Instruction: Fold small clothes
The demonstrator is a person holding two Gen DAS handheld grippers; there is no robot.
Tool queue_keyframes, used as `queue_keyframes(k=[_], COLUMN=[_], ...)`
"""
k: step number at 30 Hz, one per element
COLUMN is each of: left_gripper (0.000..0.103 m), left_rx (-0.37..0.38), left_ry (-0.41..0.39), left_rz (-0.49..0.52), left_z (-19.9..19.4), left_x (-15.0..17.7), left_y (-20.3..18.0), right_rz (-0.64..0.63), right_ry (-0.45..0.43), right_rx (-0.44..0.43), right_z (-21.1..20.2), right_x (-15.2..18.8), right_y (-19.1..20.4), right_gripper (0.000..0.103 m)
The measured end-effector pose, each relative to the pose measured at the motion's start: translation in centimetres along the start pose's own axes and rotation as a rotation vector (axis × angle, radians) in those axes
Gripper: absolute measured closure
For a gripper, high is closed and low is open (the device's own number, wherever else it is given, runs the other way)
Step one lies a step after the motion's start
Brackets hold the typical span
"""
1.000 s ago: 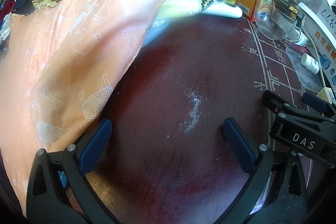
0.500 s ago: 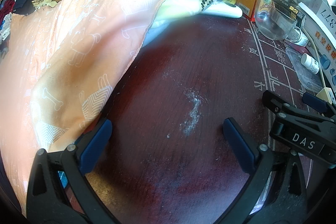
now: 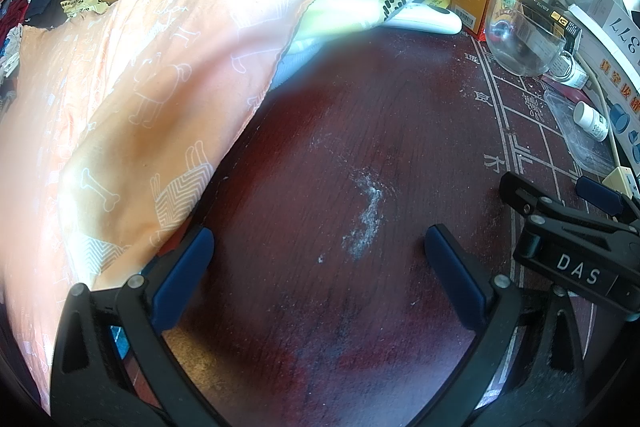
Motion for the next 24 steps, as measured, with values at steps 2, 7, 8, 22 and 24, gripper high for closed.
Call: queue_keyframes(k=[2, 7, 8, 22, 24], left_gripper=[0.0, 0.0, 0.0, 0.0, 0.0], left_rx=[0.0, 0.0, 0.0, 0.0, 0.0], left_ry=[0.0, 0.0, 0.0, 0.0, 0.0], left_rz=[0.0, 0.0, 0.0, 0.0, 0.0], left_z=[-0.02, 0.0, 0.02, -0.02, -0.01], left_x=[-0.01, 0.0, 0.01, -0.01, 0.0], left_y=[0.0, 0.0, 0.0, 0.0, 0.0], right_rz=[0.0, 0.0, 0.0, 0.0, 0.0], right_ry=[0.0, 0.0, 0.0, 0.0, 0.0], right_rx=[0.0, 0.001, 0.001, 0.002, 0.002], right_z=[-0.08, -0.12, -0.08, -0.16, -0.21], right_x=[0.06, 0.06, 0.01, 0.01, 0.04], right_y=[0.03, 0.06, 0.04, 0.08, 0.1], right_gripper=[0.0, 0.0, 0.0, 0.0, 0.0])
Point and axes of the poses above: each gripper's, at about its wrist camera, not at the fingertips, and z roughly the way its jaws point, y to its left, x to its underside, the point moved 3 cm from there along z, roughly the way its jaws point, and after that the axes turned 5 degrees about -x, right-handed, at the moved point
